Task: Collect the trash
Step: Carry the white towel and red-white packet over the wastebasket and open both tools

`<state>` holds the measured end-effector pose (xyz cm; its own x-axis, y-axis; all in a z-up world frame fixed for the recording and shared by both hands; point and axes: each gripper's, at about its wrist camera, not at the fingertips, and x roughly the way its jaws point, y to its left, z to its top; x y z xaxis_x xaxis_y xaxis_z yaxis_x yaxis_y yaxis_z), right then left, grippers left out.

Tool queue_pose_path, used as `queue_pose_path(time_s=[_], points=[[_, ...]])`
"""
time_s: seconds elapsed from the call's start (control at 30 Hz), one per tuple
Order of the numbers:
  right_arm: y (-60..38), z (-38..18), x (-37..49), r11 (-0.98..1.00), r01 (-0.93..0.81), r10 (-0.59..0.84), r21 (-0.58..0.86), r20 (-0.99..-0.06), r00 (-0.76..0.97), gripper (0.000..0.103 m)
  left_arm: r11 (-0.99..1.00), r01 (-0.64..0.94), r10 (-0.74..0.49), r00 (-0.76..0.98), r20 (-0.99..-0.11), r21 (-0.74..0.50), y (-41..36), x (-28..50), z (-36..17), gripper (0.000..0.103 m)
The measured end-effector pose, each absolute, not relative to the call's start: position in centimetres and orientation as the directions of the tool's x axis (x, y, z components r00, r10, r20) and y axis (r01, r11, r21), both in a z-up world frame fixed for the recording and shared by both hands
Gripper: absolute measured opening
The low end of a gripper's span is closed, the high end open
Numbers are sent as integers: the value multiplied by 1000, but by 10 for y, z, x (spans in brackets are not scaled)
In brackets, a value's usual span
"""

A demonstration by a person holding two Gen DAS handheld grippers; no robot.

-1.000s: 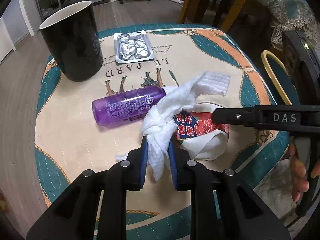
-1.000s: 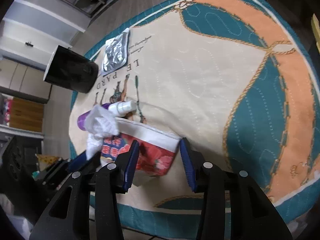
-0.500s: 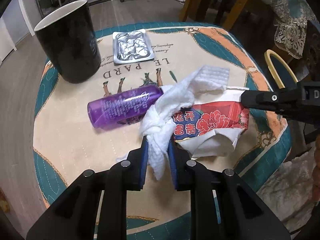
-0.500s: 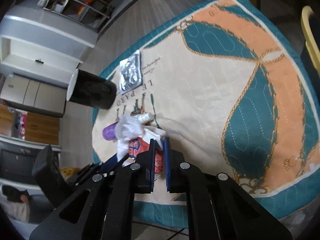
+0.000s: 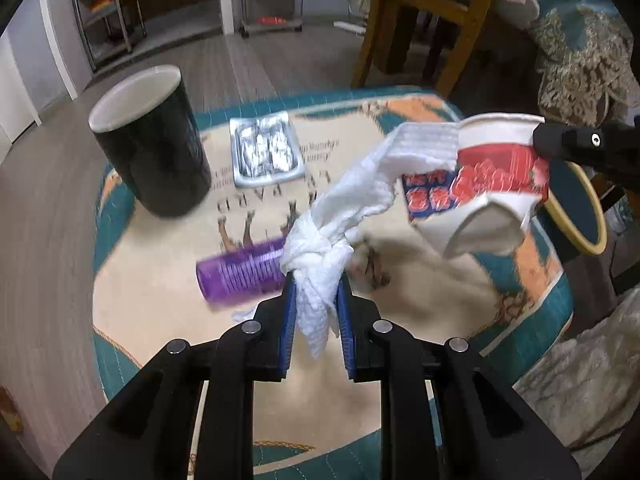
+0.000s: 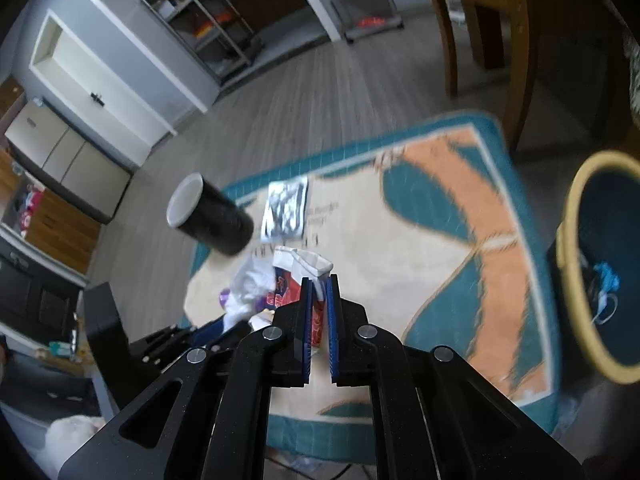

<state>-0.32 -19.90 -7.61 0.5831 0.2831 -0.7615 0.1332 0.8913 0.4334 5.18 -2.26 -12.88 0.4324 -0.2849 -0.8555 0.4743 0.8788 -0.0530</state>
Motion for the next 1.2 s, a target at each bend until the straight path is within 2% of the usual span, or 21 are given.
queue_pose_path(time_s=[0.3,0.63,0.87,1.07,1.2], points=[[-241,-18,-15,924,146,156,354,-695,701,8,867,494,-342,504,-793,-60,-38,54,-91,19],[-331,13,-45,920,293,-65,260,-636,769,8,783,616,-465,481,-743,-91,-129,55,-66,19],[-405,1,-84,868,447,-207,215,-662,721,8,662,737,-571,381,-727,-134,-230,40,-61,19],[-449,-30,-106,814,552,-266,181,-729,631,8,552,821,-609,280,-742,-144,-302,17,-76,19],[-474,-50,-115,775,600,-254,200,-770,586,8,510,845,-608,224,-761,-159,-333,6,-94,19]])
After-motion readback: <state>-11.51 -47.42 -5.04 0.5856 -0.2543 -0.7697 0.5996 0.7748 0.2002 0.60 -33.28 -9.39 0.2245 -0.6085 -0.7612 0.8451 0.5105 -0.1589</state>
